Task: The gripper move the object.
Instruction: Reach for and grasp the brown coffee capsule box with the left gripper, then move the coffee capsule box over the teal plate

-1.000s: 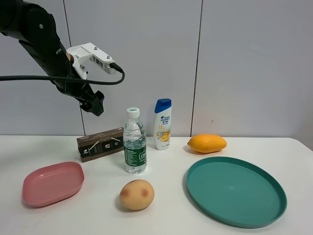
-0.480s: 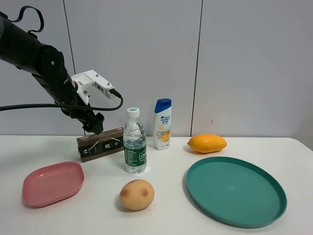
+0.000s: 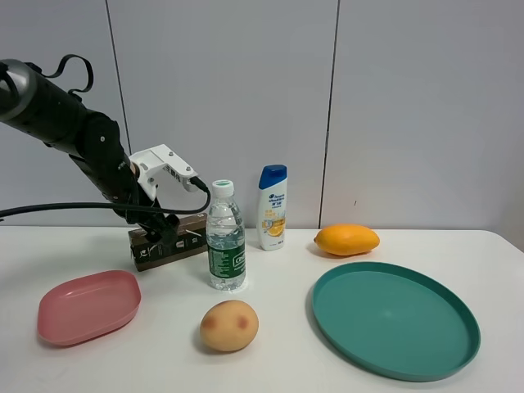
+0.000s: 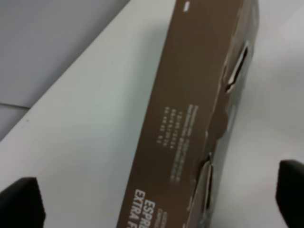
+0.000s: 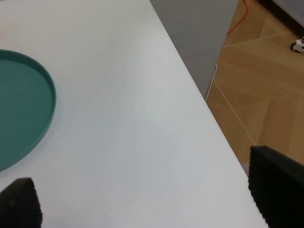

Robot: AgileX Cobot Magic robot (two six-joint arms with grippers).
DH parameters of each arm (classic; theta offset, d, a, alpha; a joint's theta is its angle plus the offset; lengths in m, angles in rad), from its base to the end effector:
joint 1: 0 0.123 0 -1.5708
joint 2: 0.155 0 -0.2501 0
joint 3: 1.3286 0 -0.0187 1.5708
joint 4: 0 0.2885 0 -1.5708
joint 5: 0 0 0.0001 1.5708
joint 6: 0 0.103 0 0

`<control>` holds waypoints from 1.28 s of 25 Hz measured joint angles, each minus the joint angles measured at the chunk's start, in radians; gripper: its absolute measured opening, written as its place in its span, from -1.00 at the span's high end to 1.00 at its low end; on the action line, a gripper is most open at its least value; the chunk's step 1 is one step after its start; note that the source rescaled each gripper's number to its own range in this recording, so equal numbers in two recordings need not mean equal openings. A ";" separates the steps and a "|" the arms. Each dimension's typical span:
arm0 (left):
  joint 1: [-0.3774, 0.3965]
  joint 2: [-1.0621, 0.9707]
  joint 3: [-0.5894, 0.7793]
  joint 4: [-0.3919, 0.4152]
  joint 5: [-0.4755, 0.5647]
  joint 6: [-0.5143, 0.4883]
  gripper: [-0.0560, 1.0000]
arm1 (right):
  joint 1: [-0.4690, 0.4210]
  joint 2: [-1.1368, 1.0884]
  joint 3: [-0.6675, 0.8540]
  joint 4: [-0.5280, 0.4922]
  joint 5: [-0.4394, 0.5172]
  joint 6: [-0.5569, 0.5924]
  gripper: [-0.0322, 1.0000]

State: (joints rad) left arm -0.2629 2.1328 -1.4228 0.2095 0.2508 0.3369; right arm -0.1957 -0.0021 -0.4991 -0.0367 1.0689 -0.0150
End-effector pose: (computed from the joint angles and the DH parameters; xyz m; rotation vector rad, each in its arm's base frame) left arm 0.4610 -0.1185 0.0798 0.9346 2.2609 0.1864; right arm 0.0716 -0.0176 0.2891 0.1873 2.0467 -0.1749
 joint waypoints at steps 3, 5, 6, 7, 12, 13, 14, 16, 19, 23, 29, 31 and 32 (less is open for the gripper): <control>0.000 0.027 0.000 0.000 -0.023 0.001 -1.00 | 0.000 0.000 0.000 0.000 0.000 0.000 -1.00; 0.000 0.040 0.000 0.000 -0.028 0.001 -1.00 | 0.000 0.000 0.000 0.000 0.000 0.000 -1.00; 0.000 0.045 0.000 0.000 -0.029 0.001 -1.00 | 0.000 0.000 0.000 0.000 0.000 0.000 -1.00; 0.000 0.049 0.000 0.000 -0.033 0.002 -1.00 | 0.000 0.000 0.000 0.000 0.000 0.000 -1.00; 0.000 0.069 0.000 0.000 -0.053 0.004 -1.00 | 0.000 0.000 0.000 0.000 0.000 0.000 -1.00; 0.000 0.075 0.000 0.000 -0.058 0.004 -1.00 | 0.000 0.000 0.000 0.000 0.000 0.000 -1.00; 0.000 0.079 0.000 0.000 -0.060 0.004 -0.99 | 0.000 0.000 0.000 0.000 0.000 0.000 -1.00; 0.000 0.081 0.000 0.000 -0.061 0.004 -0.80 | 0.000 0.000 0.000 0.000 0.000 0.000 -1.00; 0.000 0.081 0.000 0.000 -0.061 0.004 0.03 | 0.000 0.000 0.000 0.000 0.000 0.000 -1.00; 0.000 0.078 -0.002 0.000 -0.071 0.007 0.86 | 0.000 0.000 0.000 0.000 0.000 0.000 -1.00; 0.000 0.033 0.000 0.000 -0.038 0.008 0.86 | 0.000 0.000 0.000 0.000 0.000 0.000 -1.00; 0.000 -0.024 0.000 0.000 -0.020 0.005 0.86 | 0.000 0.000 0.000 0.000 0.000 0.000 -1.00; 0.000 -0.063 0.000 0.000 -0.003 -0.001 0.86 | 0.000 0.000 0.000 0.000 0.000 0.000 -1.00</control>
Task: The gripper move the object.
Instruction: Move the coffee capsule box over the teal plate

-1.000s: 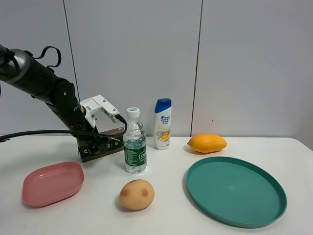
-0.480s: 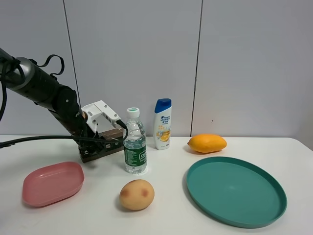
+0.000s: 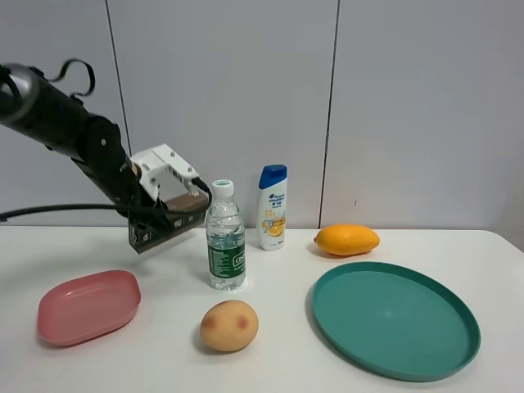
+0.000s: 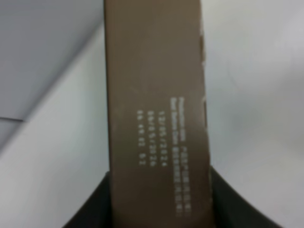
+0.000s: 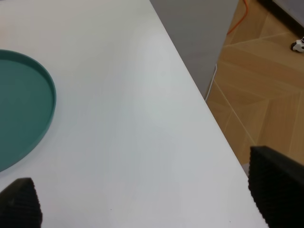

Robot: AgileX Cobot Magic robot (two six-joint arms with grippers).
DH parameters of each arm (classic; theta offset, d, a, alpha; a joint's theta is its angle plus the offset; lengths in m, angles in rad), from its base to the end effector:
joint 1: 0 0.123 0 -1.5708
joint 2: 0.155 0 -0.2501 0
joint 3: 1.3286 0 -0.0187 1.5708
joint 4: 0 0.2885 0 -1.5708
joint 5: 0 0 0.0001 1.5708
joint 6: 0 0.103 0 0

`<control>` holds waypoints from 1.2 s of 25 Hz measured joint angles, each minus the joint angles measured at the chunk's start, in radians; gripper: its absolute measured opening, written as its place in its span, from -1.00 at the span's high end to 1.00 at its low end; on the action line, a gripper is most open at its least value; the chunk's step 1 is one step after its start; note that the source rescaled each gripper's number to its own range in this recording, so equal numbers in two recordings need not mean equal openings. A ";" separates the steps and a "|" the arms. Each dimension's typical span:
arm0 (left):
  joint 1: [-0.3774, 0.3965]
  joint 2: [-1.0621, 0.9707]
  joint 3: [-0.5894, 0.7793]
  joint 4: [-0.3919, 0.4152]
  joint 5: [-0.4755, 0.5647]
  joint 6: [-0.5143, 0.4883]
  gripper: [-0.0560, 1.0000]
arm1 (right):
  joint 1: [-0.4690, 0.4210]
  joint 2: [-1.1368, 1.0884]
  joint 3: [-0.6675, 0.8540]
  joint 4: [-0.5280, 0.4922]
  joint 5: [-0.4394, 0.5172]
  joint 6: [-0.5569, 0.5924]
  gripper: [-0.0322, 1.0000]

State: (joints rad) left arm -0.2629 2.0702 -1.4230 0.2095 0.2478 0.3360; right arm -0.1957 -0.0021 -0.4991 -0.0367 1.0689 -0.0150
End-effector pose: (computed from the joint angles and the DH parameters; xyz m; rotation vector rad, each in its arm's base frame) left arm 0.4629 -0.1191 0.1100 0.9068 2.2011 0.1927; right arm 0.0716 -0.0176 0.2891 0.1873 2.0467 -0.1749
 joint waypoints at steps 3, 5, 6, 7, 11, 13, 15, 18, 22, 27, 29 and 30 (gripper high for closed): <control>0.000 -0.128 0.000 0.000 0.049 -0.037 0.86 | 0.000 0.000 0.000 0.000 0.000 0.000 -1.00; 0.000 -0.219 0.000 -0.003 0.097 -0.083 0.86 | 0.000 0.000 0.000 0.000 0.000 0.000 -1.00; 0.000 -0.270 0.000 -0.010 0.121 -0.103 0.86 | 0.000 0.000 0.000 0.000 0.000 0.000 -1.00; -0.004 -0.321 0.000 -0.025 0.143 -0.125 0.86 | 0.000 0.000 0.000 0.000 0.000 0.000 -1.00; -0.054 -0.511 0.000 -0.116 0.234 -0.196 0.86 | 0.000 0.000 0.000 0.000 0.000 0.000 -1.00; -0.096 -0.588 0.000 -0.173 0.284 -0.216 0.86 | 0.000 0.000 0.000 0.000 0.000 0.000 -1.00; -0.153 -0.654 0.000 -0.240 0.326 -0.221 0.86 | 0.000 0.000 0.000 0.000 0.000 0.000 -1.00; -0.257 -0.706 0.000 -0.293 0.369 -0.227 0.86 | 0.000 0.000 0.000 0.000 0.000 0.000 -1.00; -0.430 -0.708 0.000 -0.308 0.382 -0.258 0.86 | 0.000 0.000 0.000 0.000 0.000 0.000 -1.00; -0.636 -0.650 0.000 -0.311 0.367 -0.277 0.86 | 0.000 0.000 0.000 0.000 0.000 0.000 -1.00; -0.691 -0.605 0.000 -0.311 0.359 -0.265 0.86 | 0.000 0.000 0.000 0.000 0.000 0.000 -1.00; -0.716 -0.583 0.000 -0.311 0.357 -0.257 0.86 | 0.000 0.000 0.000 0.000 0.000 0.000 -1.00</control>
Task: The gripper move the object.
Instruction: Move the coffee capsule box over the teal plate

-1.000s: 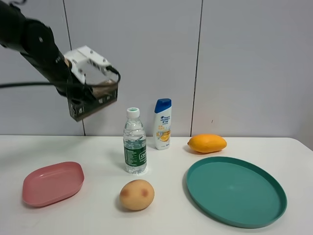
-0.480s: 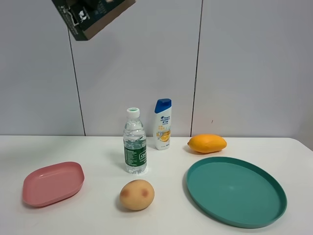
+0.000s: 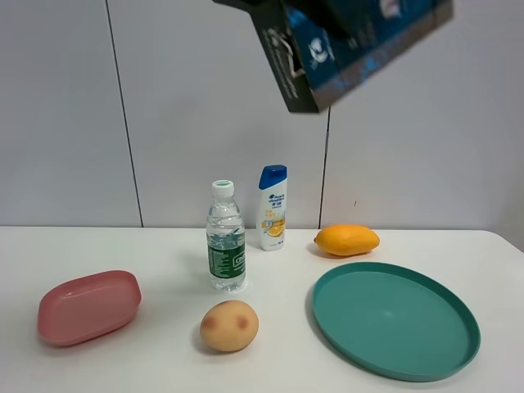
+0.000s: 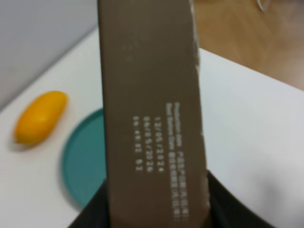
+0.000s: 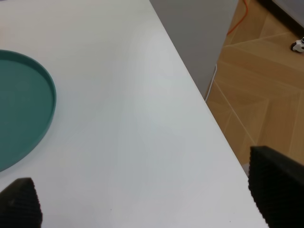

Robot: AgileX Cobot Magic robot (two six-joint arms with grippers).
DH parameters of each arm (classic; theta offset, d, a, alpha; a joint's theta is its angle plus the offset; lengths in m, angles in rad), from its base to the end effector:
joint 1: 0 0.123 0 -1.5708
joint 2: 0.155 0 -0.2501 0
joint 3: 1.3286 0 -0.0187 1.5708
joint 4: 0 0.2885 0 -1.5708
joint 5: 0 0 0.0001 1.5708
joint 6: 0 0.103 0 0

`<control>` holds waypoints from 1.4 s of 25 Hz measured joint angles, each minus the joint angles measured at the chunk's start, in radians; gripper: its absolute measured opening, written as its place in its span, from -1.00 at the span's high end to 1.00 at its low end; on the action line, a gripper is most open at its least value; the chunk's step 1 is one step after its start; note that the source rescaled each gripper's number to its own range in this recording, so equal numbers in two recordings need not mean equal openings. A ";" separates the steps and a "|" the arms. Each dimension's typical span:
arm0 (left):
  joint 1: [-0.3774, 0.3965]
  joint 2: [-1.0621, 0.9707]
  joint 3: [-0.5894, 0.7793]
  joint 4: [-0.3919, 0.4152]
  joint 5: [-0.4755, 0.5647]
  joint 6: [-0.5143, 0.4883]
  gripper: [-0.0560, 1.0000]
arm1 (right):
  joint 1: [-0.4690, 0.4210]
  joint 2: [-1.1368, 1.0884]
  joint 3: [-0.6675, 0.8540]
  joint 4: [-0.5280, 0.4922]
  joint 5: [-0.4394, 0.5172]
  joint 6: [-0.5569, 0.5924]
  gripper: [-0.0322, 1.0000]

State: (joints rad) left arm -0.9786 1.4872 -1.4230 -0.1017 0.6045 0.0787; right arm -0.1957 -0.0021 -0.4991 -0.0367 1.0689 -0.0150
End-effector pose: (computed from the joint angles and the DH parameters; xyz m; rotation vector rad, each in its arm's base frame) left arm 0.2138 -0.3284 0.3414 1.0675 1.9430 -0.6227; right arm 0.0716 -0.0176 0.2891 0.1873 2.0467 -0.1749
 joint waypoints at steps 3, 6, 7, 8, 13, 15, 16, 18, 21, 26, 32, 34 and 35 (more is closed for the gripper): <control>-0.044 0.096 0.000 0.000 -0.038 0.063 0.86 | 0.000 0.000 0.000 0.000 0.000 0.000 -1.00; -0.052 0.190 0.000 -0.001 -0.092 0.151 0.86 | 0.000 0.000 0.000 0.000 0.000 0.000 -1.00; -0.052 0.215 0.000 -0.001 -0.111 0.172 0.86 | 0.000 0.000 0.000 0.000 0.000 0.000 -1.00; -0.052 0.242 0.000 0.000 -0.131 0.187 0.86 | 0.000 0.000 0.000 0.000 0.000 0.000 -1.00; -0.035 0.374 -0.057 0.027 -0.200 0.229 0.86 | 0.000 0.000 0.000 0.000 0.000 0.000 -1.00; -0.015 0.438 -0.118 0.044 -0.210 0.233 0.86 | 0.000 0.000 0.000 0.000 0.000 0.000 -1.00; -0.006 0.474 -0.156 0.047 -0.210 0.236 0.86 | 0.000 0.000 0.000 0.000 0.000 0.000 -1.00; 0.017 0.541 -0.231 0.049 -0.204 0.237 0.86 | 0.000 0.000 0.000 0.000 0.000 0.000 -1.00; 0.044 0.642 -0.351 0.049 -0.152 0.237 0.86 | 0.000 0.000 0.000 0.000 0.000 0.000 -1.00; 0.062 0.753 -0.481 0.040 -0.059 0.264 0.86 | 0.000 0.000 0.000 0.000 0.000 0.000 -1.00; 0.068 0.831 -0.511 0.009 -0.001 0.326 0.86 | 0.000 0.000 0.000 0.000 0.000 0.000 -1.00; 0.071 0.858 -0.511 0.006 0.012 0.335 0.86 | 0.000 0.000 0.000 0.000 0.000 0.000 -1.00; 0.071 0.869 -0.511 0.006 0.016 0.339 0.86 | 0.000 0.000 0.000 0.000 0.000 0.000 -1.00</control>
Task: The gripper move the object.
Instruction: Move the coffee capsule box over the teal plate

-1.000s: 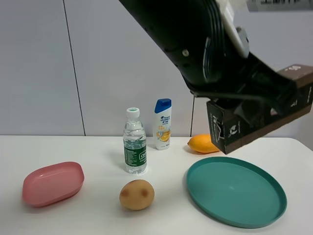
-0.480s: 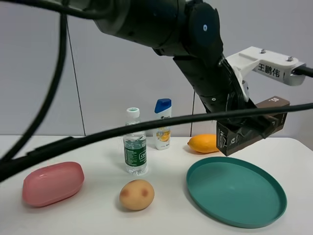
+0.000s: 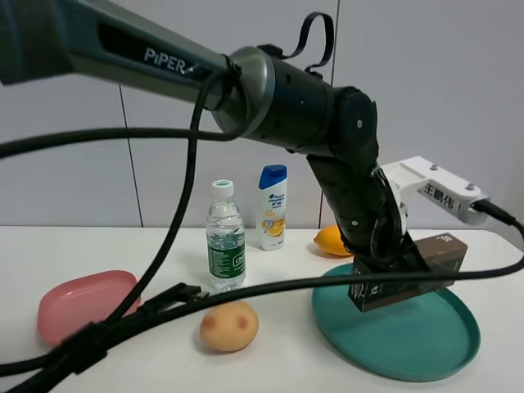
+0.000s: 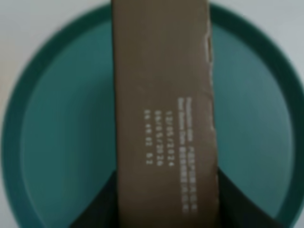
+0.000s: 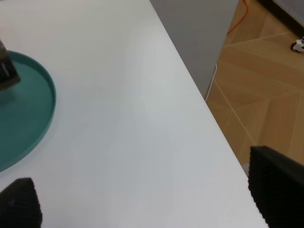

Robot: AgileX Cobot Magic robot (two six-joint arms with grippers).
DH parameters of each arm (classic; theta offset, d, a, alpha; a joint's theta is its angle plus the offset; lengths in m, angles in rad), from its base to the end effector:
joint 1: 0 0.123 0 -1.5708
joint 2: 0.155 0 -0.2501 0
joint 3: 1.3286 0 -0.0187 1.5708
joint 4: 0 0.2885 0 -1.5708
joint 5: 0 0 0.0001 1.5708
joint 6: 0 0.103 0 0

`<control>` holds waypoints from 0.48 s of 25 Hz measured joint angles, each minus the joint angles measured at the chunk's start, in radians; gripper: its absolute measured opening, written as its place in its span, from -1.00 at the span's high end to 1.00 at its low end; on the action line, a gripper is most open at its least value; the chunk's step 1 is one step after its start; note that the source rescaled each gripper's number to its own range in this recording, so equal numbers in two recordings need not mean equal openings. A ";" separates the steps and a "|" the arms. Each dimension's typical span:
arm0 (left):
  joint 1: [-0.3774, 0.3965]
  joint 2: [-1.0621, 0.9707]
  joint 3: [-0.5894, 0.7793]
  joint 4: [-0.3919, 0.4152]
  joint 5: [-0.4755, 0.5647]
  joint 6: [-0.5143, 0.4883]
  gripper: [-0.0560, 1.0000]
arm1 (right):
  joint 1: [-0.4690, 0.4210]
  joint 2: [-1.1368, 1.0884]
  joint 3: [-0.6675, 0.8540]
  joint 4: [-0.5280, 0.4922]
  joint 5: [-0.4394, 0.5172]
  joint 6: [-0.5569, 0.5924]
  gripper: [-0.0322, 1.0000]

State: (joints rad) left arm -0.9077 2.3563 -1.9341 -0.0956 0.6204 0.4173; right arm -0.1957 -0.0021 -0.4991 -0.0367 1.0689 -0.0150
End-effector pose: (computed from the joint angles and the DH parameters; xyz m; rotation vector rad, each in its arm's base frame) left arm 0.3280 -0.4292 0.1093 1.5062 2.0553 -0.2958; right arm 0.0716 -0.0176 0.2891 0.1873 2.0467 -0.1749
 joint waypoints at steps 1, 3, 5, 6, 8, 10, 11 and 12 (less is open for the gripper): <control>0.001 0.008 0.000 0.000 0.000 0.001 0.86 | 0.000 0.000 0.000 0.000 0.000 0.000 -1.00; 0.002 0.027 0.000 0.000 -0.002 0.002 0.86 | 0.000 0.000 0.000 0.000 0.000 0.000 -1.00; 0.002 0.042 0.000 0.000 -0.006 0.002 0.86 | 0.000 0.000 0.000 0.000 0.000 0.000 -1.00; 0.002 0.050 0.000 0.000 -0.006 0.003 0.86 | 0.000 0.000 0.000 0.000 0.000 0.000 -1.00; 0.003 0.060 0.000 0.000 -0.011 0.003 0.86 | 0.000 0.000 0.000 0.000 0.000 0.000 -1.00; 0.005 0.065 0.000 0.000 -0.013 0.003 0.86 | 0.000 0.000 0.000 0.000 0.000 0.000 -1.00; 0.006 0.065 0.000 0.000 -0.018 0.003 0.86 | 0.000 0.000 0.000 0.000 0.000 0.000 -1.00; 0.006 0.065 0.000 0.000 -0.027 0.003 0.86 | 0.000 0.000 0.000 0.000 0.000 0.000 -1.00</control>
State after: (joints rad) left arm -0.9015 2.4210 -1.9341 -0.0956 0.5935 0.4203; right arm -0.1957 -0.0021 -0.4991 -0.0367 1.0689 -0.0150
